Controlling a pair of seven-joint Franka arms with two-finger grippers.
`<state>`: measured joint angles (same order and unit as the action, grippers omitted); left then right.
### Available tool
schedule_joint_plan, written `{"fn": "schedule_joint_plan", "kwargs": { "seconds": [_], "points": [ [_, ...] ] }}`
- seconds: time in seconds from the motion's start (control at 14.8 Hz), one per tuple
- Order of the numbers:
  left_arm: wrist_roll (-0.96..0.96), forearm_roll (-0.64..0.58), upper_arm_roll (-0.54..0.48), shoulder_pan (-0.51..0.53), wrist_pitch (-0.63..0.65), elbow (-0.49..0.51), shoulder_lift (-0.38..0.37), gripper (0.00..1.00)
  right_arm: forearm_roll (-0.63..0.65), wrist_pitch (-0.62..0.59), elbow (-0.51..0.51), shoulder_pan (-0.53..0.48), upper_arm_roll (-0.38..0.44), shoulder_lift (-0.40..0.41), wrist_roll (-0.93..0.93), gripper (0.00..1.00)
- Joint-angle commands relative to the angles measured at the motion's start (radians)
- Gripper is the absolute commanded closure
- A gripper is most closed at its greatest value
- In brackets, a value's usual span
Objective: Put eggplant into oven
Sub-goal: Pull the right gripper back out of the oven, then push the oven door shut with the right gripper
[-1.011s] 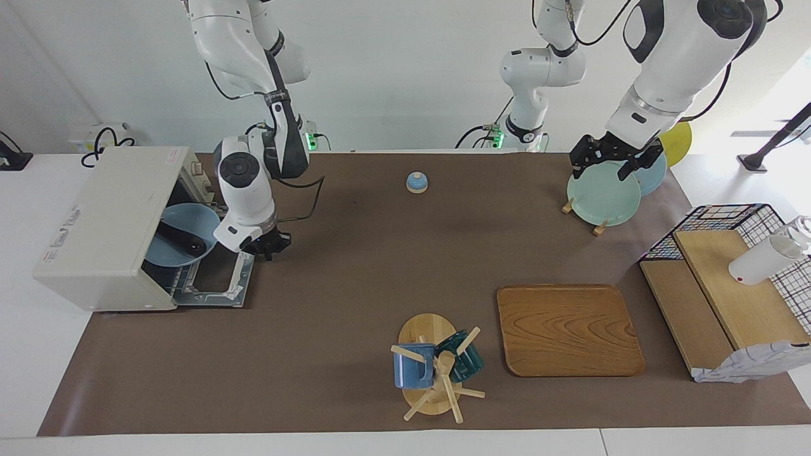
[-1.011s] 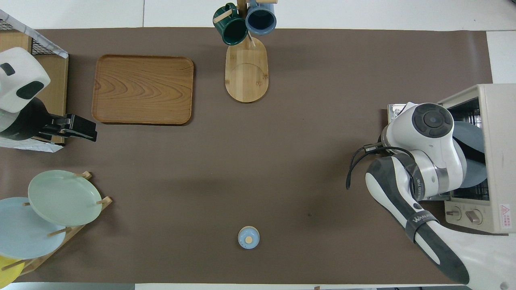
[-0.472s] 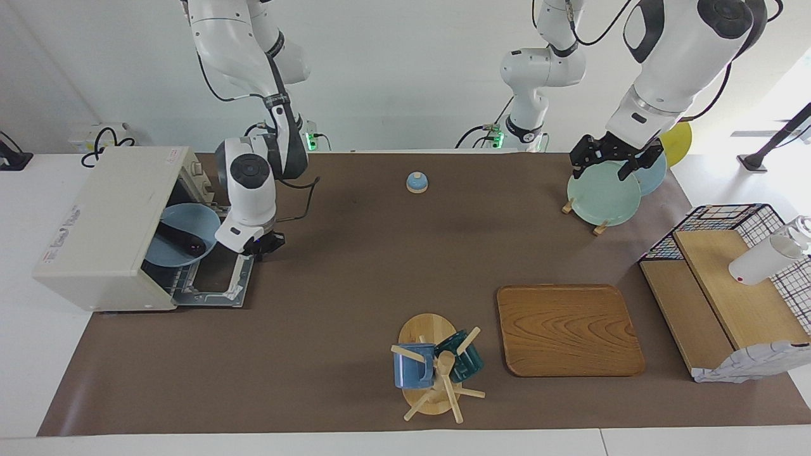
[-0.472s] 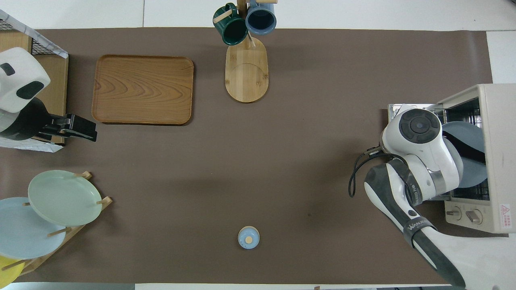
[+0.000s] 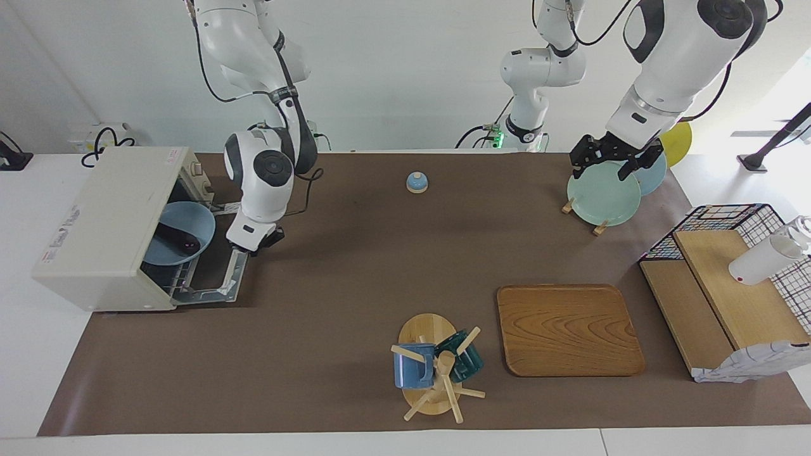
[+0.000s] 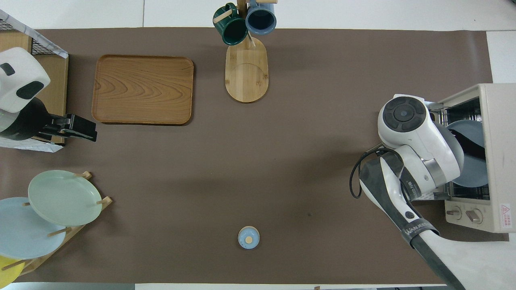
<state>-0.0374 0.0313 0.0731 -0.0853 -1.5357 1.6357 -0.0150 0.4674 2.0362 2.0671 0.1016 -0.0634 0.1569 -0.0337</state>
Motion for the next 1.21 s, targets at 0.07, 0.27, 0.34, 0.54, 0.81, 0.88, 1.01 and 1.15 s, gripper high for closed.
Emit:
{"fn": "schedule_joint_plan", "kwargs": {
  "seconds": [0.07, 0.27, 0.34, 0.54, 0.81, 0.88, 1.01, 1.15],
  "points": [
    [0.005, -0.022, 0.005, 0.007, 0.006, 0.000, -0.006, 0.00, -0.019, -0.080, -0.094, -0.100, 0.033, -0.032, -0.176, 1.00],
    [0.005, -0.021, 0.005, 0.007, 0.006, 0.000, -0.006, 0.00, -0.032, -0.126, -0.096, -0.144, 0.033, -0.077, -0.236, 1.00],
    [0.005, -0.021, 0.005, 0.007, 0.006, 0.000, -0.006, 0.00, -0.038, -0.135, -0.096, -0.155, 0.033, -0.091, -0.250, 1.00],
    [0.005, -0.021, 0.005, 0.007, 0.006, 0.000, -0.006, 0.00, -0.084, -0.163, -0.098, -0.183, 0.034, -0.125, -0.299, 1.00],
    [0.005, -0.021, 0.005, 0.007, 0.006, 0.000, -0.006, 0.00, -0.205, -0.285, -0.195, -0.197, 0.037, -0.149, -0.313, 1.00],
    [0.005, -0.021, 0.005, 0.007, 0.006, 0.000, -0.006, 0.00, -0.223, -0.338, -0.234, -0.195, 0.037, -0.151, -0.324, 0.94],
    [0.005, -0.021, 0.005, 0.007, 0.006, 0.000, -0.006, 0.00, -0.260, -0.408, -0.316, -0.186, 0.028, -0.151, -0.319, 0.90],
    [0.005, -0.021, 0.005, 0.007, 0.006, 0.000, -0.006, 0.00, -0.305, -0.429, -0.367, -0.186, 0.024, -0.148, -0.314, 0.84]
  ]
}}
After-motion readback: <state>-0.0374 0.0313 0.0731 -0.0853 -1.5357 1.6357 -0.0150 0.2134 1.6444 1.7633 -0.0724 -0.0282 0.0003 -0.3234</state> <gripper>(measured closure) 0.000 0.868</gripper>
